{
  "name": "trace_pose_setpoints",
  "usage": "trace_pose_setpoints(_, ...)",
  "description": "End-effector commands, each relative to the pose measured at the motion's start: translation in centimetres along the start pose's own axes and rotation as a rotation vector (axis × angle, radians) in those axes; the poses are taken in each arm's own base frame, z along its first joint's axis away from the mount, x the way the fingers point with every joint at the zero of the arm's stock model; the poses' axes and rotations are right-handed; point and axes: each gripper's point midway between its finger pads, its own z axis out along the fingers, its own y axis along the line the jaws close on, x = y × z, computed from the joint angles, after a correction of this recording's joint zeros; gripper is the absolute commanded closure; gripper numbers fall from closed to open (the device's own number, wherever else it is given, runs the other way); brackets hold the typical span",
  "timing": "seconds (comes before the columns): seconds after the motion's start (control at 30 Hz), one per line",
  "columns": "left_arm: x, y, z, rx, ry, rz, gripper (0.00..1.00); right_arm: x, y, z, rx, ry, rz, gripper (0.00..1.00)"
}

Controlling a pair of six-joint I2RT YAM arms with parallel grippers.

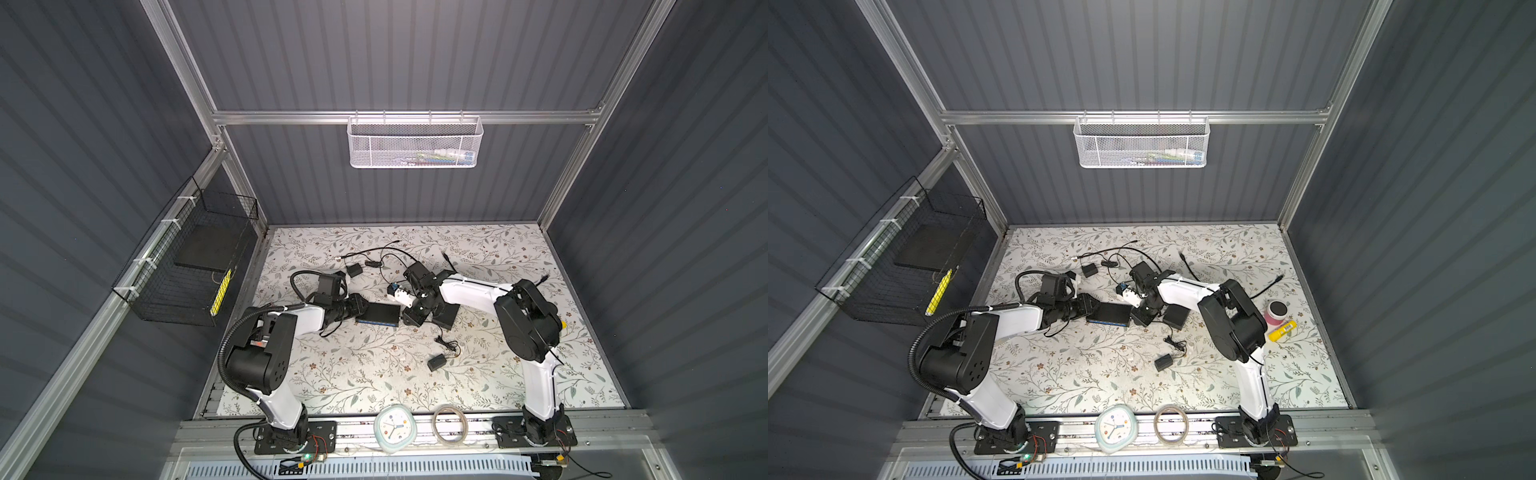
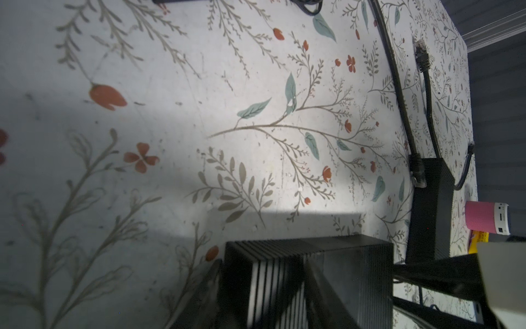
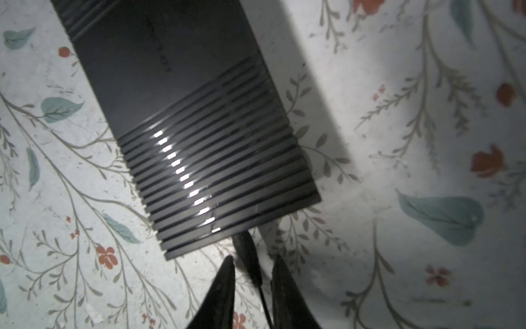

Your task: Insert the plug into the switch port

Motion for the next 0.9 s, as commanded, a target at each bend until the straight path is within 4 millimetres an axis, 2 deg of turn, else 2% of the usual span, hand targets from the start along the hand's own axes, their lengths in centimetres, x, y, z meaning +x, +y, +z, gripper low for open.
trace_pose_setpoints(0.0, 9.5, 4.9, 0.6, -0.168, 0.313, -0.102, 0.56, 0.7, -0.1, 1.1, 0.010, 0.040, -0.013, 0.78)
trace_pose_setpoints(0.2, 9.7, 4.9, 0.8, -0.171, 0.320, -0.095, 0.56, 0.9, 0.0, 1.1, 0.008, 0.042, -0.021, 0.87)
trace_pose_setpoints(0.43, 10.1, 4.7, 1.1, -0.195, 0.335, -0.058, 0.56, 0.1, 0.2, 0.4, 0.012, 0.028, -0.047, 0.99)
trace_pose_setpoints(0.87, 10.7, 4.4, 1.5, -0.210, 0.353, -0.022, 0.57, -2.2, 0.4, -1.0, 0.032, -0.009, -0.069, 1.00)
